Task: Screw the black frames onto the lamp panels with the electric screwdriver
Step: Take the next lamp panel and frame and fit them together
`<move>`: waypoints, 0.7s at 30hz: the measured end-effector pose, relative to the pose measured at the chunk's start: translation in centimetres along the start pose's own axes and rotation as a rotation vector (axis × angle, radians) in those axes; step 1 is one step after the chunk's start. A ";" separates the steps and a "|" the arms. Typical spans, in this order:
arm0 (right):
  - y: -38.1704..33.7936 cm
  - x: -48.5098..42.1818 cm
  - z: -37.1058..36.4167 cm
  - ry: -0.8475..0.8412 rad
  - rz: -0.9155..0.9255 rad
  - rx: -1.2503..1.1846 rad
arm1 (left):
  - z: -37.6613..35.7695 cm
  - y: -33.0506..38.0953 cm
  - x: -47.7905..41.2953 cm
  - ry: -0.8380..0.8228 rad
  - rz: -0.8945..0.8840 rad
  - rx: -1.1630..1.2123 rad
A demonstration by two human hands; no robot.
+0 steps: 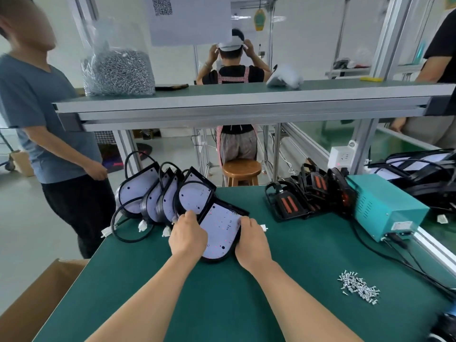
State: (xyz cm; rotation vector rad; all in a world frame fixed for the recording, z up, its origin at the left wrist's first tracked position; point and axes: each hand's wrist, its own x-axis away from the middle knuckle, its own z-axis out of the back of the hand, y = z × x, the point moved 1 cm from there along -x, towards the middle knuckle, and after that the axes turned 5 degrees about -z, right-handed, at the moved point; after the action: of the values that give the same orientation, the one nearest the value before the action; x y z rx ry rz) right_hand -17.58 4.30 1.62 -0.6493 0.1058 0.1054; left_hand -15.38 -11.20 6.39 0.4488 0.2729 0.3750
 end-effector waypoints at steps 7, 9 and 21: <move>2.1 3.3 2.0 -0.004 -0.017 -0.256 | 0.0 -0.1 2.8 -0.044 -0.078 0.028; 2.9 4.4 2.8 -0.069 -0.020 -0.283 | 0.3 -0.1 3.8 -0.087 -0.112 -0.011; 7.4 8.4 8.2 -0.269 0.038 -0.237 | 1.7 1.4 9.5 -0.146 -0.274 -0.105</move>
State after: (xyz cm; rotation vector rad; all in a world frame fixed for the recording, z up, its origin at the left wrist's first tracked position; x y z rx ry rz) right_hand -9.67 15.68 2.59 -0.8635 -0.1556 0.2436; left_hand -6.68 -6.78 6.90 0.3280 0.1691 0.0870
